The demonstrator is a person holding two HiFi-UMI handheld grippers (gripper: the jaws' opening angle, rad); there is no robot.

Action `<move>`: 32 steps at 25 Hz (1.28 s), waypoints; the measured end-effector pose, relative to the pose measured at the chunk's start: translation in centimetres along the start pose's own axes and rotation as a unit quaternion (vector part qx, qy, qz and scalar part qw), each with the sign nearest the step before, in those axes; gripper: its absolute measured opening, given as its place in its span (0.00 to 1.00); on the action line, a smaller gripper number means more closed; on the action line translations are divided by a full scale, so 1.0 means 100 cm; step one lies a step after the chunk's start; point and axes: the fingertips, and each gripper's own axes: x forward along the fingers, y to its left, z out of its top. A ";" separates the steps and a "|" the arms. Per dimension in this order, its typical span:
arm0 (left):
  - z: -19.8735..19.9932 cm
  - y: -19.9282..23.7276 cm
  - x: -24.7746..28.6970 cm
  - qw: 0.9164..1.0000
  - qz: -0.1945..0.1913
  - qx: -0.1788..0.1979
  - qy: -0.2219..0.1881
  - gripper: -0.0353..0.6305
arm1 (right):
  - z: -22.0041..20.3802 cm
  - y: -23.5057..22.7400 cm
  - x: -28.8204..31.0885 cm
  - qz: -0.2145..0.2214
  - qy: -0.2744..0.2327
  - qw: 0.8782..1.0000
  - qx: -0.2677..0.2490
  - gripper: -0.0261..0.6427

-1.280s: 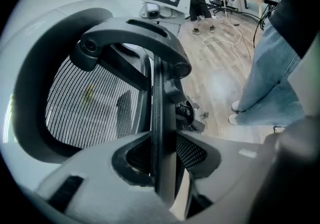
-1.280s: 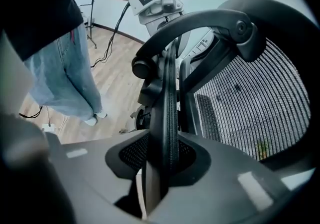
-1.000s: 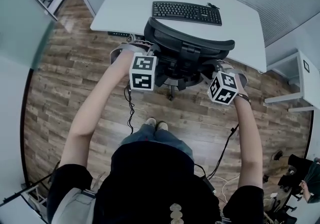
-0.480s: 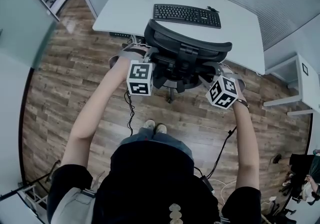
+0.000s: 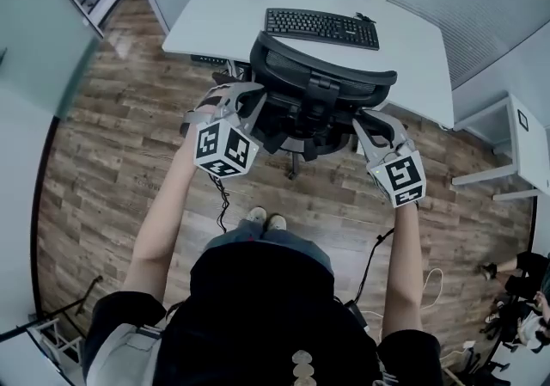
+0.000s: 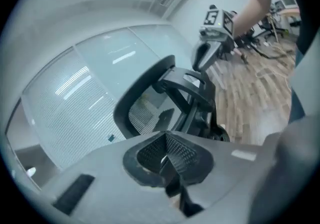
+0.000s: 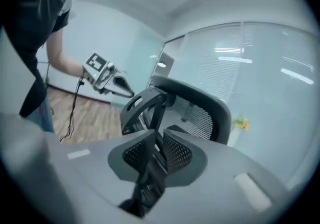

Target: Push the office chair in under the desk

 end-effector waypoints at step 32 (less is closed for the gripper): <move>0.008 0.037 -0.027 0.911 0.139 -0.355 -0.155 0.06 | -0.010 -0.035 -0.058 -0.273 -0.167 0.917 0.237 0.05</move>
